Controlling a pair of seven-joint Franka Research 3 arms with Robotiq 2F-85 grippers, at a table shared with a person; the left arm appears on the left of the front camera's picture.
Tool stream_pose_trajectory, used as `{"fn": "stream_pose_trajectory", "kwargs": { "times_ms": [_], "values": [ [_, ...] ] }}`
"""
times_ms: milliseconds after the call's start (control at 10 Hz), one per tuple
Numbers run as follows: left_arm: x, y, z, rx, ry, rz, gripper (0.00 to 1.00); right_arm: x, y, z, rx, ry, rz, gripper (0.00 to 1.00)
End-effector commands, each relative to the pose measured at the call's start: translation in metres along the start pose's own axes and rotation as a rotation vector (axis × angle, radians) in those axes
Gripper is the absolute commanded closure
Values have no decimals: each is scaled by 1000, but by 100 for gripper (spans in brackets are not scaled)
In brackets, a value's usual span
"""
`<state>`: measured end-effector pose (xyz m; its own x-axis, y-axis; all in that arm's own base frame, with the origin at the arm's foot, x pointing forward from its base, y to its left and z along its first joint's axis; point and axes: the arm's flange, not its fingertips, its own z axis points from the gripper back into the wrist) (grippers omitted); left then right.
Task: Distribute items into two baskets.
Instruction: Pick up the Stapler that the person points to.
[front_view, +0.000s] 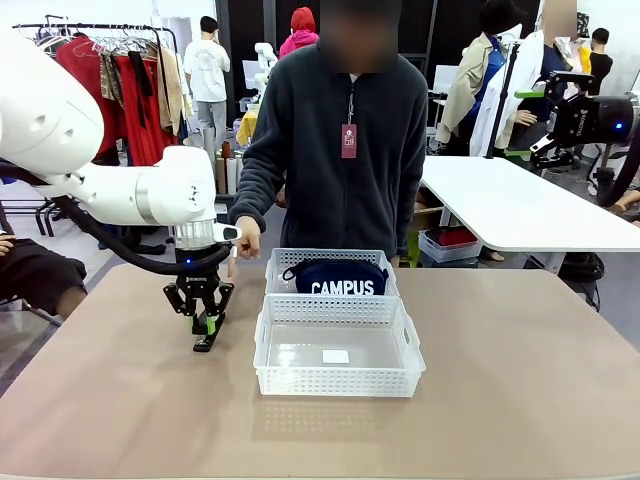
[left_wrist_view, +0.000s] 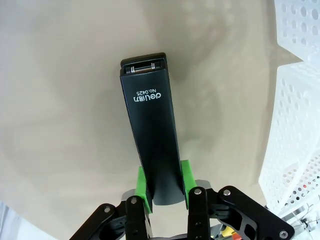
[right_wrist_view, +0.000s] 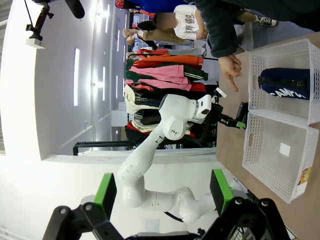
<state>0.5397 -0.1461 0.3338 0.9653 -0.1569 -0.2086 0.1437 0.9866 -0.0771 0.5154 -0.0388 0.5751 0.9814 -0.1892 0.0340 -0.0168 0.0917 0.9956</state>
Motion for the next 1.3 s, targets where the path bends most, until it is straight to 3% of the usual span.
{"fn": "stream_pose_trajectory", "kwargs": {
  "times_ms": [0,600,1200],
  "values": [
    [-1,-1,11,-6,-2,0,100,-1,4,0,4,-12,7,0],
    [-30,-3,95,-42,-16,143,100,-1,4,0,4,-12,7,0],
    [-63,-18,232,-35,-68,165,100,-1,4,0,4,-12,7,0]
  ]
}}
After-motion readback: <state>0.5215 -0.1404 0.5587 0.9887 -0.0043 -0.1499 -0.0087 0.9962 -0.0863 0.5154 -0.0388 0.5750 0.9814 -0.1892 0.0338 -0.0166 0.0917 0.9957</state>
